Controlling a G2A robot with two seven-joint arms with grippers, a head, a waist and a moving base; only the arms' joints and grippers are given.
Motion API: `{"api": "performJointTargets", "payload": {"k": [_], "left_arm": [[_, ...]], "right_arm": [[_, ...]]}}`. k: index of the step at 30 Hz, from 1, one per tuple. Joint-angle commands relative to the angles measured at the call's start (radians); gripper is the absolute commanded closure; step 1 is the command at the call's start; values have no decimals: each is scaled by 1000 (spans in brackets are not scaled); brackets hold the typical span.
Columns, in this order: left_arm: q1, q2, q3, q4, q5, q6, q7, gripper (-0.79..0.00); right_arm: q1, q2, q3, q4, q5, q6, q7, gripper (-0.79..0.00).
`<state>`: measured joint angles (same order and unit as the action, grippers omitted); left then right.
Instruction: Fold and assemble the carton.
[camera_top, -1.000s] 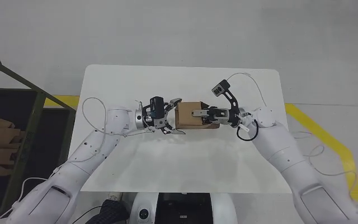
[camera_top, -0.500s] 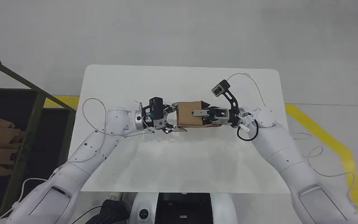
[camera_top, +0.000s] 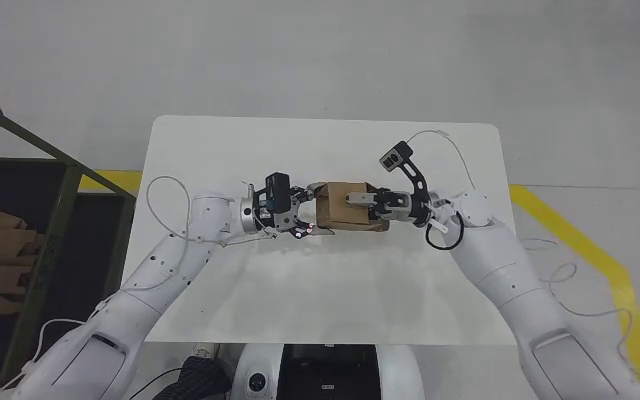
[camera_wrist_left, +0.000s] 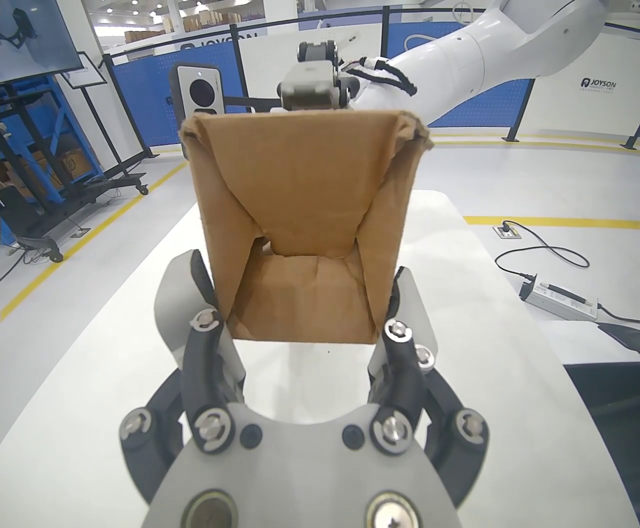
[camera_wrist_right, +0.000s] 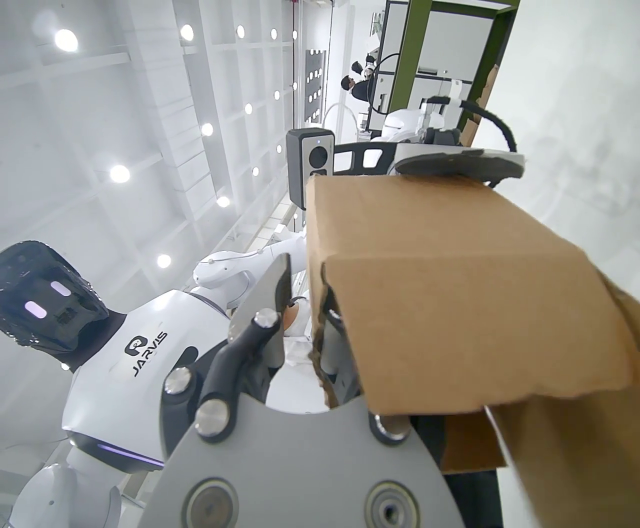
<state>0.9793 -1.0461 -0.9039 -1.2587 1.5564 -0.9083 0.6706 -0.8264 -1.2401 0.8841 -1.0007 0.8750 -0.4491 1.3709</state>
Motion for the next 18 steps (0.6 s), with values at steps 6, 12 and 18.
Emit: {"api": "performJointTargets", "payload": {"k": [6, 12, 18], "left_arm": [[6, 0, -4, -2, -11, -2, 7, -560], [11, 0, -9, 5, -25, -5, 17, -483], [11, -1, -10, 9, -31, -11, 21, -409]], "right_arm": [[-10, -3, 22, -16, 14, 11, 11, -360], [-26, -3, 48, -46, 31, 29, 30, -351], [-33, -7, 59, -54, 22, 42, 43, -320]]}}
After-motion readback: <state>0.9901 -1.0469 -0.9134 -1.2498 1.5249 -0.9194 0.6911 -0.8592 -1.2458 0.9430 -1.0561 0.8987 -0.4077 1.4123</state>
